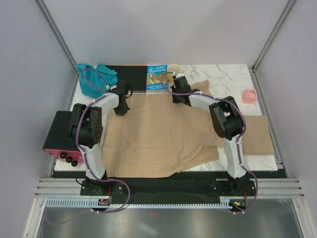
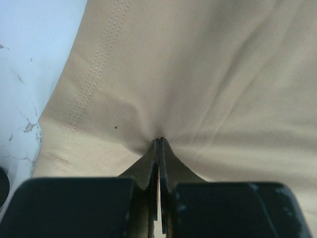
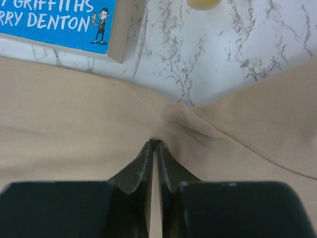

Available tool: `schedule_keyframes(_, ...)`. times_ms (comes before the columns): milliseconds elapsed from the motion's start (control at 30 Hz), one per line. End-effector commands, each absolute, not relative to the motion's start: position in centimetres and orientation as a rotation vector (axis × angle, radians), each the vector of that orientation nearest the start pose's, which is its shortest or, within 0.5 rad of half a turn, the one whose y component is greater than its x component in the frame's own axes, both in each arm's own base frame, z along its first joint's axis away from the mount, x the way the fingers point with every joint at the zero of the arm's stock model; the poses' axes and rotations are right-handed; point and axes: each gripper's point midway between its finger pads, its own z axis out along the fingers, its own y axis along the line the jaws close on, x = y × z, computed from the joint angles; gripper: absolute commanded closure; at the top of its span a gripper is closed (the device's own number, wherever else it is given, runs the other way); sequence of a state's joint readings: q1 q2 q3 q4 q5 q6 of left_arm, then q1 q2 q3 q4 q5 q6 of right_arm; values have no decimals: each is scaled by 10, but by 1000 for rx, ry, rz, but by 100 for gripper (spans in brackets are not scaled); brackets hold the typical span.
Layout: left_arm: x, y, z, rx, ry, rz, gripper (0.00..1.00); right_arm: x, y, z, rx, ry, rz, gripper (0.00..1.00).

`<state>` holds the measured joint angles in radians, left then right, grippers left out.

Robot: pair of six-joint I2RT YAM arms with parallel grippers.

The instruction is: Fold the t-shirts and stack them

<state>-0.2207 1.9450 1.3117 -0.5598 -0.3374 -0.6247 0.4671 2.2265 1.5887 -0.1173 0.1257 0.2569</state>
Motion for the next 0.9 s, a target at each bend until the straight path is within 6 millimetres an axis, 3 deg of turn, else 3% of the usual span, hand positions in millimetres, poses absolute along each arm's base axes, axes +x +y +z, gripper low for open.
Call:
schedule_keyframes(0, 402, -52, 45, -651, 2554, 206, 94, 503, 231, 30, -174, 2326, 214, 80)
schedule_keyframes(67, 403, -52, 57, -643, 2530, 187, 84, 499, 230, 37, -168, 2309, 226, 77)
schedule_keyframes(100, 403, -51, 63, -645, 2515, 185, 83, 502, 232, 57, -160, 2259, 253, 76)
schedule_keyframes(167, 402, -49, 73, -651, 2491, 183, 78, 499, 230, 69, -161, 2235, 262, 74)
schedule_keyframes(200, 404, -49, 85, -652, 2463, 167, 77, 501, 231, 90, -149, 2191, 279, 72)
schedule_keyframes(267, 407, -49, 99, -649, 2432, 148, 75, 501, 225, 107, -130, 2157, 263, 68)
schedule_keyframes(300, 407, -48, 108, -641, 2419, 141, 75, 503, 221, 125, -113, 2121, 256, 64)
schedule_keyframes(400, 413, -47, 127, -637, 2382, 124, 74, 511, 202, 149, -76, 2066, 179, 57)
schedule_keyframes(467, 417, -47, 145, -628, 2352, 105, 72, 520, 185, 162, -48, 2039, 122, 44)
schedule_keyframes(500, 418, -47, 150, -616, 2347, 99, 71, 523, 180, 164, -41, 2036, 111, 43)
schedule_keyframes(667, 415, -50, 194, -577, 2289, 27, 70, 538, 147, 184, 25, 2022, 86, 44)
schedule_keyframes(867, 390, -50, 241, -526, 2194, -58, 65, 532, 124, 218, 58, 2024, 15, 44)
